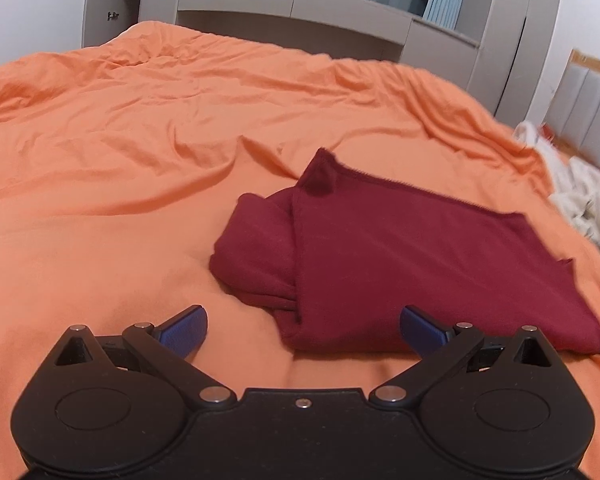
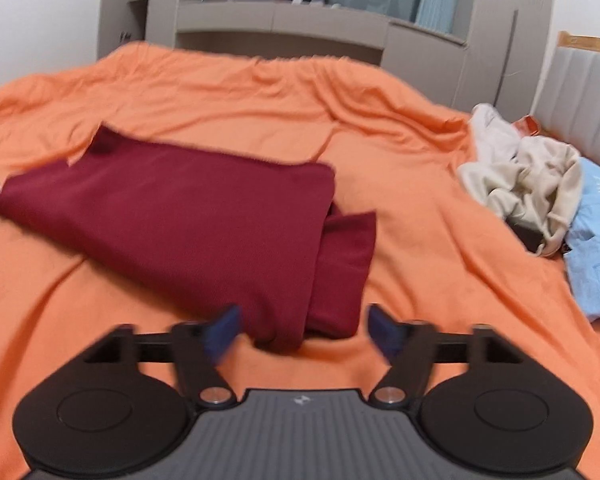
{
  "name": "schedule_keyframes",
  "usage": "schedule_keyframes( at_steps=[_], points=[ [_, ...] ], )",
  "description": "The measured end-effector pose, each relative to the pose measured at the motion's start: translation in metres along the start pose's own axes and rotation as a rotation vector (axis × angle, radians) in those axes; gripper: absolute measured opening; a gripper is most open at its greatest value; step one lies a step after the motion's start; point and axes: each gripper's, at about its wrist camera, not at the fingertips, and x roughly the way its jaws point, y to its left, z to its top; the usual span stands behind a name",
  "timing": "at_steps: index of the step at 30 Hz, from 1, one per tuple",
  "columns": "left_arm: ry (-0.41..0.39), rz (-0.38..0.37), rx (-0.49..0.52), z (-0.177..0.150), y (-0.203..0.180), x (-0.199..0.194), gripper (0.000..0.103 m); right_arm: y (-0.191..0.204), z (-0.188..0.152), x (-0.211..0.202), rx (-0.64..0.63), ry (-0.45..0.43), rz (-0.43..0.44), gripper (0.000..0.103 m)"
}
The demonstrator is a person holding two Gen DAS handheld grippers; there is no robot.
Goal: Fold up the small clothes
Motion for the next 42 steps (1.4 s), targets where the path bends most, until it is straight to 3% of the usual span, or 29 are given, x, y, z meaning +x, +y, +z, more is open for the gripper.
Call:
schedule_keyframes(
  at_steps=[4, 9, 14, 22, 26, 29, 31, 37, 42],
  points=[
    [-0.027, -0.132, -0.043, -0.008, -0.004, -0.012, 0.102, 0.008, 0.009, 0.003, -0.003, -0.059, -0.024, 0.103],
    [0.051, -0.326, -0.19, -0.026, -0.001, -0.003, 0.102, 0.033, 0.018, 0.012, -0.086, -0.125, -0.052, 0.103],
    [0.017, -0.302, -0.284, -0.031, 0.002, 0.013, 0.102, 0.049, 0.025, 0.029, -0.1, -0.173, 0.013, 0.103],
    [-0.002, -0.238, -0.39, -0.016, 0.009, 0.042, 0.102, 0.076, 0.042, 0.063, -0.029, -0.103, 0.165, 0.103],
    [-0.03, -0.231, -0.395, -0.017, 0.008, 0.043, 0.102, 0.092, 0.041, 0.08, -0.035, -0.075, 0.093, 0.103],
    [-0.051, -0.224, -0.386, -0.02, 0.007, 0.042, 0.102, 0.098, 0.042, 0.074, -0.032, -0.149, 0.046, 0.103],
    [-0.059, -0.221, -0.379, -0.021, 0.006, 0.042, 0.102, 0.101, 0.047, 0.07, -0.031, -0.188, 0.072, 0.103],
    [-0.067, -0.207, -0.351, -0.023, 0.002, 0.042, 0.102, 0.123, 0.04, 0.089, -0.114, -0.089, 0.081, 0.103],
    [-0.057, -0.202, -0.327, -0.024, 0.001, 0.042, 0.102, 0.121, 0.031, 0.094, -0.083, -0.083, 0.099, 0.103]
  ],
)
